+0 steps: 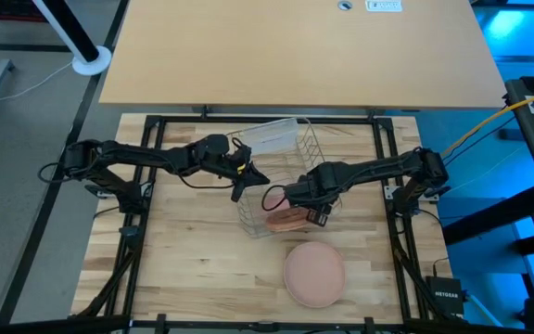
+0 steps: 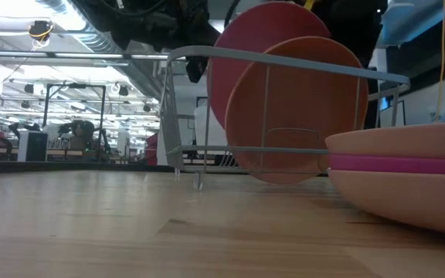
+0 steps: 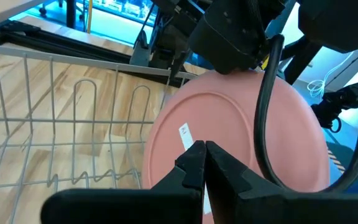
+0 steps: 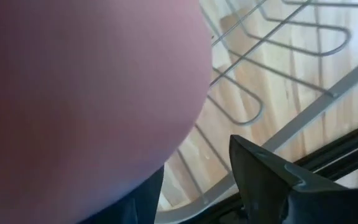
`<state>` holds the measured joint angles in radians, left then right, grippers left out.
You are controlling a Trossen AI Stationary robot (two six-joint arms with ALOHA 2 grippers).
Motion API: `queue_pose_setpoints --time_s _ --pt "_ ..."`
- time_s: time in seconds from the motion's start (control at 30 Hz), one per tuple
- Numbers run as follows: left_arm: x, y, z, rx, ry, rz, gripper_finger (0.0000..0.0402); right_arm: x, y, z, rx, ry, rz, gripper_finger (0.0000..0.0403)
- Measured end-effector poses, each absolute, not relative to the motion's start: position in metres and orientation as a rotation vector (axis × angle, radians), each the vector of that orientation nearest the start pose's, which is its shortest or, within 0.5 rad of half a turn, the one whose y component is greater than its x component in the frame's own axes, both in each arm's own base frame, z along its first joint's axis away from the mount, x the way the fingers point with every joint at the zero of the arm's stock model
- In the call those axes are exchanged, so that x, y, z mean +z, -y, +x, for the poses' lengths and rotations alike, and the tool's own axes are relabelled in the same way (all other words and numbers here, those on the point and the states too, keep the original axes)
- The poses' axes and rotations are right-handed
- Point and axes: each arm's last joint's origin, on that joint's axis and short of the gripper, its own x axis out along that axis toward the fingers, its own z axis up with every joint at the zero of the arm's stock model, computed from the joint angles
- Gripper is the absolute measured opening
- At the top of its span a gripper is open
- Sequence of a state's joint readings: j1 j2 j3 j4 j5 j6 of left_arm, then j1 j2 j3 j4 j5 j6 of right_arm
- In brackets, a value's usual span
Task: Sort dishes
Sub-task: Put the light pink plate in the dish rack, then put the light orange plate in the dish rack
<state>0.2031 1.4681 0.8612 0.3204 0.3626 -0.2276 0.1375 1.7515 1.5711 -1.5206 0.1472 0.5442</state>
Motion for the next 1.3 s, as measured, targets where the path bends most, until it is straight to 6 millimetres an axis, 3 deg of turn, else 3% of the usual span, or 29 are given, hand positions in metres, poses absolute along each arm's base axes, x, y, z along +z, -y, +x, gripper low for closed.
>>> queue_pose_setpoints --time_s 0.53,0.93,1.1,1.3 --pt "0.246 -0.051 0.315 -0.139 -0.316 -0.268 0.0001 0.283 -0.043 0.299 -0.319 -1.736 0.294 0.0183" --pt "0.251 -0.050 0.312 -0.138 -0.306 -0.305 0.0001 0.286 -0.043 0.300 -0.318 -1.726 0.293 0.0183" --pt "0.268 -0.044 0.304 -0.163 -0.252 -0.314 0.0001 0.304 -0.041 0.305 -0.337 -1.623 0.223 0.0183" --pt "0.297 -0.025 0.288 -0.267 -0.181 -0.405 0.0001 0.349 -0.037 0.306 -0.395 -1.410 0.156 0.0183"
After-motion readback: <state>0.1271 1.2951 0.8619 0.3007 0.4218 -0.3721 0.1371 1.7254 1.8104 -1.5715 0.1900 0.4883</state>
